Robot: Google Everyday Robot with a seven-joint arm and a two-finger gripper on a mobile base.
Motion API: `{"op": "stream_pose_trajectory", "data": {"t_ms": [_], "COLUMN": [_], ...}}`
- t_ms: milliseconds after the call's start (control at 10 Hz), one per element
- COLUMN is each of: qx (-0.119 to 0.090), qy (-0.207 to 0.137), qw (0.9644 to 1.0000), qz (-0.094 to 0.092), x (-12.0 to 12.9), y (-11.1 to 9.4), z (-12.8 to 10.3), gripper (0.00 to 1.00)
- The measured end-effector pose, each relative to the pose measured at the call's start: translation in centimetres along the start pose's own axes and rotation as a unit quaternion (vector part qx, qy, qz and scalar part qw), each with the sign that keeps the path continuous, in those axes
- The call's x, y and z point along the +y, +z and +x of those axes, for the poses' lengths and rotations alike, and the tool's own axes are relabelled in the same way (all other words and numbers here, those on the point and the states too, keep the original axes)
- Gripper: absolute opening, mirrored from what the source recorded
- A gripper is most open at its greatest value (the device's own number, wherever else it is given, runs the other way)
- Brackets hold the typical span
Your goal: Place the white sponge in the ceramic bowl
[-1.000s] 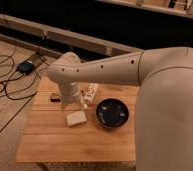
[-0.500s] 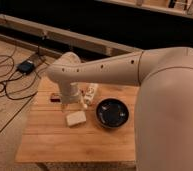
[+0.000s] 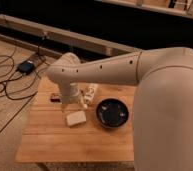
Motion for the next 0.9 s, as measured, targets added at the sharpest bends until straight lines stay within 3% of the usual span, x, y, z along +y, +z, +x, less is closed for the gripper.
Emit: {"op": "stream_pose_trajectory", "data": {"t_ms": [400, 900], "qx": [0.005, 0.024], "qy": [-0.025, -0.063], "qw": [0.9997, 0.9969], "qz": [0.004, 0.04], "x": [1.1, 0.7], "y": [3.2, 8.4], "z": [-1.6, -3.1], "gripper": [0.65, 0.65]}}
